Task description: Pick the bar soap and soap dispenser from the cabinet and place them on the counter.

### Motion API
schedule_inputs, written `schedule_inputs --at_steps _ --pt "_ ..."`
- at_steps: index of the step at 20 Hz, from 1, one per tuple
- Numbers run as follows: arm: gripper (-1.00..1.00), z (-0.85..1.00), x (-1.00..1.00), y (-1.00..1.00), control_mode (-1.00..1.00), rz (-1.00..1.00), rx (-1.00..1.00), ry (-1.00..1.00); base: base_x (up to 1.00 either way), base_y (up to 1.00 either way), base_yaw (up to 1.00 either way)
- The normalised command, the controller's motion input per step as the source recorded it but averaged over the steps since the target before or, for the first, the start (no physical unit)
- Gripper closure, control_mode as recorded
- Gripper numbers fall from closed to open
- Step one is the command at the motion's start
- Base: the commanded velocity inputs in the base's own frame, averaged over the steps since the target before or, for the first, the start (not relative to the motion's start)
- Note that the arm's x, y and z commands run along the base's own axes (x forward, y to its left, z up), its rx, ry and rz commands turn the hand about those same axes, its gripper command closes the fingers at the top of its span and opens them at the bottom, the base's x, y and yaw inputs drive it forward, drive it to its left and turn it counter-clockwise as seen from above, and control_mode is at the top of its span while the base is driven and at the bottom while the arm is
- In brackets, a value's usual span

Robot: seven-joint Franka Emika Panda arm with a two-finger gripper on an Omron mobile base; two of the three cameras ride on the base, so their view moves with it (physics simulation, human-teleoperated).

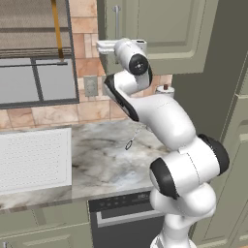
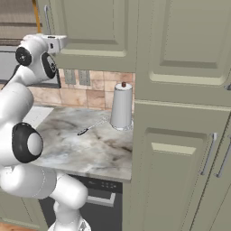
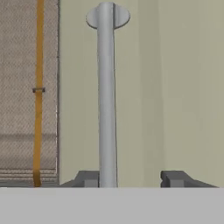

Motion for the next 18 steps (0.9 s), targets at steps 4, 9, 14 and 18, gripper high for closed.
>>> schedule_inputs --at_steps 4,9,14,18 --pt "1.0 -0.14 0.27 0.0 -1.0 0.0 0.1 0.34 0.0 0.0 0.0" --pt "1.0 -0.19 0.27 0.0 -1.0 0.01 0.1 0.36 0.0 0.0 0.0" --pt "1.0 -0.24 0.1 0.0 -1.0 0.02 0.03 0.23 0.0 0.0 0.0" --pt "1.0 -0.32 0.0 0.0 -1.0 0.03 0.0 0.15 0.0 0.0 0.0"
